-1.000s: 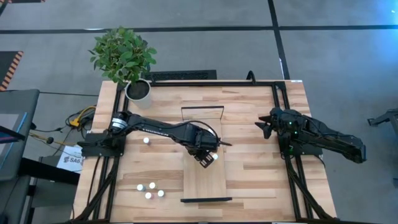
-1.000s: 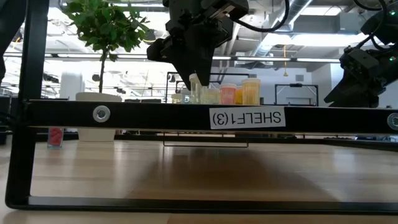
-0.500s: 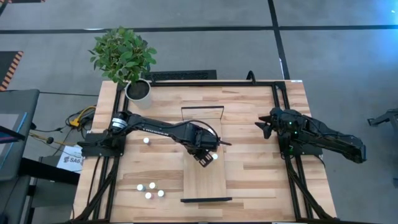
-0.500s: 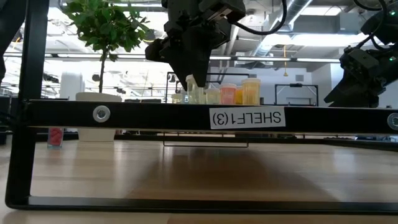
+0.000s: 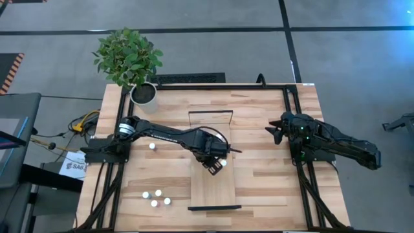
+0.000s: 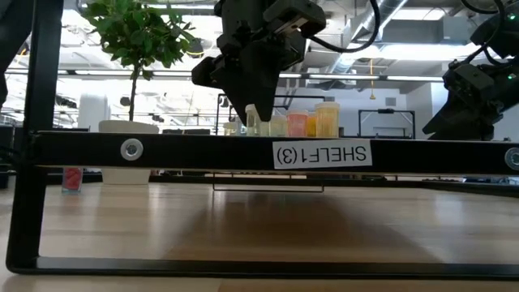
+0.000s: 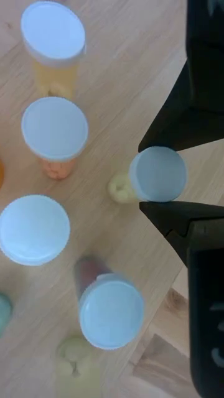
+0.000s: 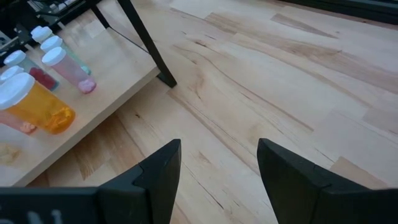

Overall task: Pick and place medicine bottles onto shelf by color
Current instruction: Put the yellow pill bottle on the shelf, then put the blue pill bottle on the shelf

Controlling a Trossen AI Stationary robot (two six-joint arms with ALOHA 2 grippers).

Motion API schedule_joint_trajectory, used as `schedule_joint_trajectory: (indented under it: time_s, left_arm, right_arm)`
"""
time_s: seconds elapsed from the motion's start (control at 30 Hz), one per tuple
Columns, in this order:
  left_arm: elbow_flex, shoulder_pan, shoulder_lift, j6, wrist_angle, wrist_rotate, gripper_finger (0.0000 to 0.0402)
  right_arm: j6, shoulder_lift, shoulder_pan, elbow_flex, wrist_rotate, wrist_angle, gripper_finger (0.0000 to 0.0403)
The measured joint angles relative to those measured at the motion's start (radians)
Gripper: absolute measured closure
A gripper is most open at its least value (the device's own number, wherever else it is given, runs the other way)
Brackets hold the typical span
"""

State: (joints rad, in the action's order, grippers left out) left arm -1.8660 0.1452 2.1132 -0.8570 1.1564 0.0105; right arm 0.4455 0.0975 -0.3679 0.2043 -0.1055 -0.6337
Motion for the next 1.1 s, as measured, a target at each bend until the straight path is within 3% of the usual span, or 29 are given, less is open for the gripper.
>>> schedule_joint_trajectory:
  time_s: [0.23,0.4,0.6,0.7,0.9,1.1]
  left_arm:
    - [0.000,-0.003,0.001,-0.017,0.004,-0.012,0.0292]
    - [-0.042,-0.004,0.010,-0.022,0.071,-0.051,0.0262]
    - [-0.126,-0.004,0.007,-0.031,0.140,-0.021,0.0235]
    - [-0.151,-0.003,0.009,-0.031,0.183,-0.020,0.0232]
    - [-0.277,0.000,0.008,-0.041,0.425,-0.080,0.0231]
    - [-0.290,0.007,-0.063,0.009,0.409,-0.117,0.0231]
  right_arm:
    - [0.000,0.000,0.000,0.000,0.000,0.001,0.0168]
    - [0.000,0.000,0.000,0.000,0.000,0.000,0.0168]
    - [0.000,0.000,0.000,0.000,0.000,0.000,0.0168]
    - [0.000,0.000,0.000,0.000,0.000,0.001,0.0168]
    - [0.000,0.000,0.000,0.000,0.000,0.000,0.0168]
    - [0.000,0.000,0.000,0.000,0.000,0.001,0.0168]
